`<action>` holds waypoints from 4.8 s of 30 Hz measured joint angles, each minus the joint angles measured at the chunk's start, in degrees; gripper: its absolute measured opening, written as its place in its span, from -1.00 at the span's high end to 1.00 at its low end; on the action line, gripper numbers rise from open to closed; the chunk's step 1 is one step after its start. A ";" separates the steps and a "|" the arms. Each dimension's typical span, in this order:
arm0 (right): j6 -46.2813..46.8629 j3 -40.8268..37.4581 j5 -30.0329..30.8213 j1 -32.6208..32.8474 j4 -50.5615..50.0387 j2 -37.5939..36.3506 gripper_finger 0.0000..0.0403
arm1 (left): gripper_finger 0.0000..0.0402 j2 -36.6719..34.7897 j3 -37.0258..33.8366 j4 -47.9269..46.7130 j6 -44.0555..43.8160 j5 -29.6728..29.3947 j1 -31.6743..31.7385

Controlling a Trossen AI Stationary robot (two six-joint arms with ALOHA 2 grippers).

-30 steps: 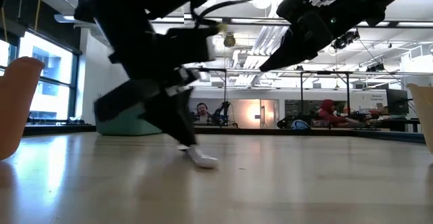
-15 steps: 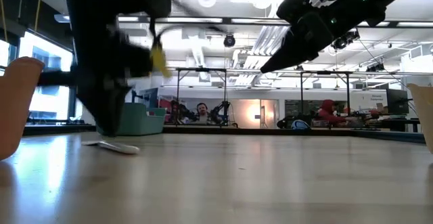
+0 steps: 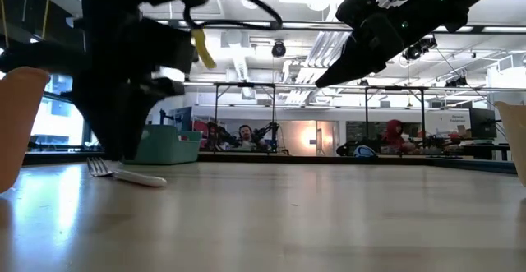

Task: Sort silverware by color (type)
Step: Put the white fork into the green bin

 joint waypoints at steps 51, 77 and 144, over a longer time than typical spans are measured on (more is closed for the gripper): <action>0.59 0.00 0.02 0.02 -0.69 0.02 1.00 | 0.75 1.43 2.05 -9.30 4.30 6.12 5.69; 0.44 0.00 0.02 0.02 -0.63 0.02 1.00 | 0.95 1.54 -5.73 1.65 8.87 6.59 8.92; 0.13 -0.04 0.01 0.01 -0.46 0.02 1.00 | 0.77 -22.89 -15.06 17.04 -2.83 -2.46 62.93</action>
